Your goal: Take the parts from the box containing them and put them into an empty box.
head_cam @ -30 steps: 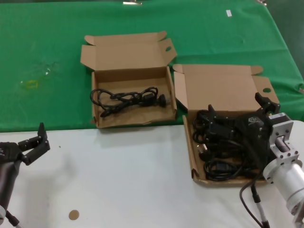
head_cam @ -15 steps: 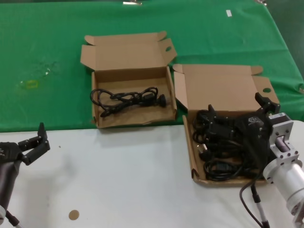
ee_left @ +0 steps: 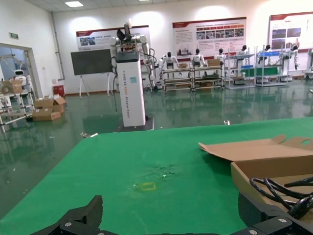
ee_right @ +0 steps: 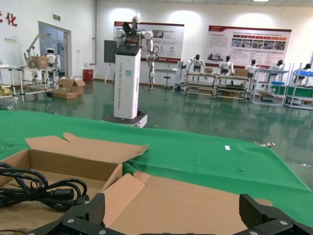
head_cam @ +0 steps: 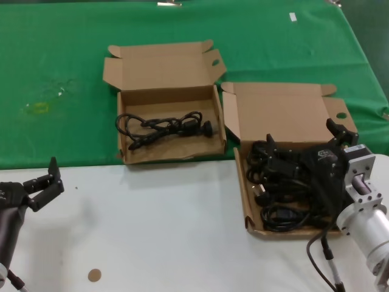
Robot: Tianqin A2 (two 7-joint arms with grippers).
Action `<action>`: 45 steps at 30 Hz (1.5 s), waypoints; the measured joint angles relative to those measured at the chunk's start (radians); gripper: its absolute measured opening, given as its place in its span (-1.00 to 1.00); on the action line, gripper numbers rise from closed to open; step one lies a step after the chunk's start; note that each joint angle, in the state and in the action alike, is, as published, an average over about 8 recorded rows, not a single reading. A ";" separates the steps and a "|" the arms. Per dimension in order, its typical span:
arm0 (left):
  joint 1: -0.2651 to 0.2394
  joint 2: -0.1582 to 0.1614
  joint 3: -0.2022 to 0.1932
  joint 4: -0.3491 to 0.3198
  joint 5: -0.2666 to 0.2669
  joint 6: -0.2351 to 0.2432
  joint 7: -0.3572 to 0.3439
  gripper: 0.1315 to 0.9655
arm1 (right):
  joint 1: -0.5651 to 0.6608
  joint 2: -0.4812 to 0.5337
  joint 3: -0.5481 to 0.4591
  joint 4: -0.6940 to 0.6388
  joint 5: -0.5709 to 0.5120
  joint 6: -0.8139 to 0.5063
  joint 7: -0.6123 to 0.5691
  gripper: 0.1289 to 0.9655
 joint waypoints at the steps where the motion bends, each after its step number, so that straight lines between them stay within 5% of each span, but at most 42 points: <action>1: 0.000 0.000 0.000 0.000 0.000 0.000 0.000 1.00 | 0.000 0.000 0.000 0.000 0.000 0.000 0.000 1.00; 45: 0.000 0.000 0.000 0.000 0.000 0.000 0.000 1.00 | 0.000 0.000 0.000 0.000 0.000 0.000 0.000 1.00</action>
